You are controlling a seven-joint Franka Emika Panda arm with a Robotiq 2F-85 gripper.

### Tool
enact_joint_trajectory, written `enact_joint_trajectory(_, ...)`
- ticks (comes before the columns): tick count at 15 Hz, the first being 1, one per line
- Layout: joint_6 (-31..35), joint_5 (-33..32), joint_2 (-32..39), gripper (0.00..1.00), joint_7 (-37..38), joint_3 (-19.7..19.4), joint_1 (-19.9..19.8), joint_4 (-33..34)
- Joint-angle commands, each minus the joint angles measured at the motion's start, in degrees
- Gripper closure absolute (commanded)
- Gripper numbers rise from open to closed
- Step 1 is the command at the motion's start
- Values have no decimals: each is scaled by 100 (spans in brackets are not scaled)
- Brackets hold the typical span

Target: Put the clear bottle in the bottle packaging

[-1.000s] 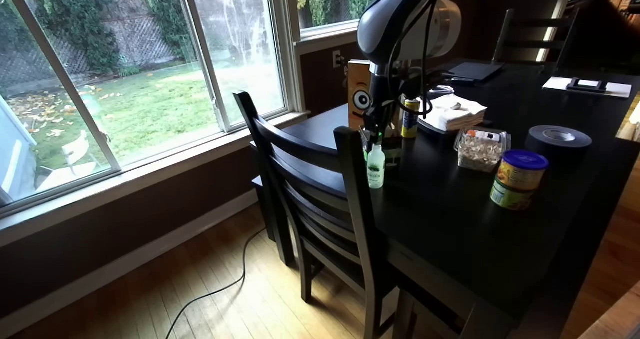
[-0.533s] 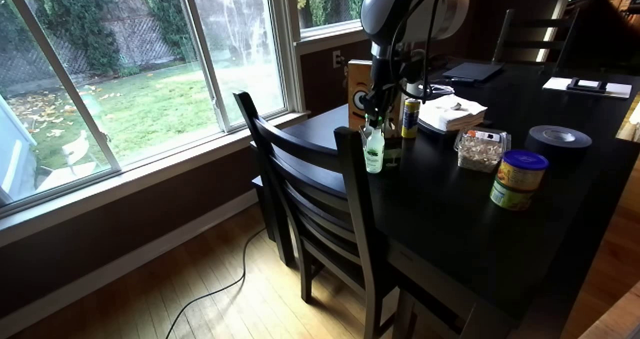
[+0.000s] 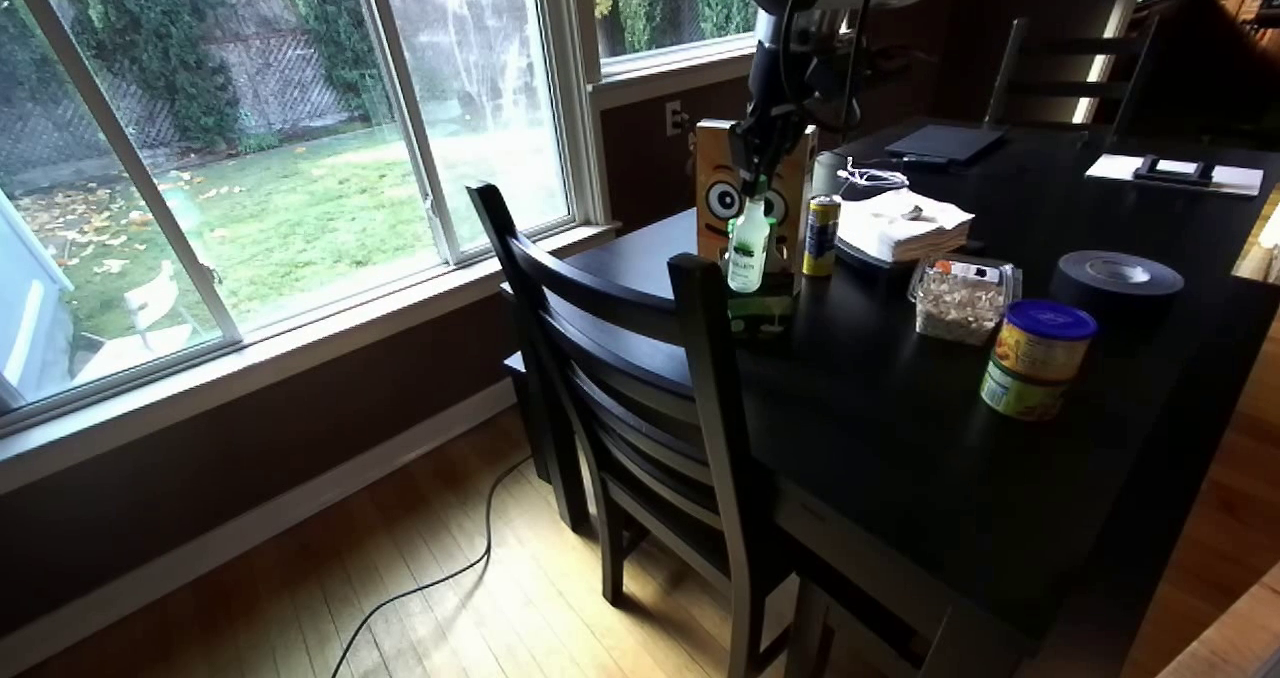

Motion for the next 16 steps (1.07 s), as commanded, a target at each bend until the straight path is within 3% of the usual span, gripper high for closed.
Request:
enact_joint_trajectory(1,-325,65,-8,92,201,-11,-29,350)
enact_joint_trajectory(16,204,51,447,92,526,-55,-82,630)
